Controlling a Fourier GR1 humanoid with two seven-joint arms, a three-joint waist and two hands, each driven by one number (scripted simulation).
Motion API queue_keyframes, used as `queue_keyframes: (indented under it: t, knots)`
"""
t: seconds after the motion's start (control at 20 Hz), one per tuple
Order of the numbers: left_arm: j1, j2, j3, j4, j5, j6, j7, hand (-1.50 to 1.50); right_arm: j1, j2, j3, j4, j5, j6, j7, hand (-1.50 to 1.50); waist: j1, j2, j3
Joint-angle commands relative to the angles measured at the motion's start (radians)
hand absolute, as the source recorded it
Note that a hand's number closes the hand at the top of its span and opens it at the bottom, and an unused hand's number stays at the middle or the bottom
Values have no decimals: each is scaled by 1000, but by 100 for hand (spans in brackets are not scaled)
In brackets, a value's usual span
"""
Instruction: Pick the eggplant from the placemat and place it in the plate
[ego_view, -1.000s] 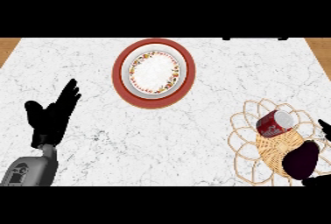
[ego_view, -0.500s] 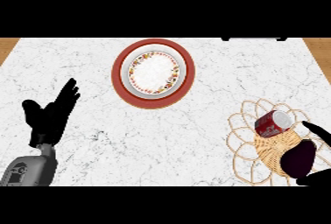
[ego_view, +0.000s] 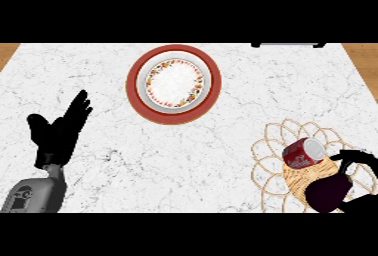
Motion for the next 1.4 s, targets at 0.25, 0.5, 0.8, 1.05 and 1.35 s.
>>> queue_keyframes:
  t: [0.25, 0.5, 0.8, 1.05, 1.35]
  knots:
    - [16, -3, -14, -14, -11, -28, -19, 0, -69, 84, 230, -221, 140, -13, -77, 150, 49, 0, 13]
    - [-53, -39, -82, 5, -21, -59, 1, 0, -296, 76, 595, -368, 277, 142, -260, 150, 200, 9, 7]
    - [-63, -26, -24, 25, -15, -13, 27, 0, -473, 424, 805, -435, 410, -24, -137, 150, 61, 4, 15]
    - [15, -31, -22, -33, -29, 7, -5, 0, -533, 489, 851, -287, 471, -305, -31, 150, 41, 7, 16]
    - [8, 16, 26, -38, 24, -58, 21, 0, -774, 493, 735, -69, 269, -372, 93, 150, 41, 11, 16]
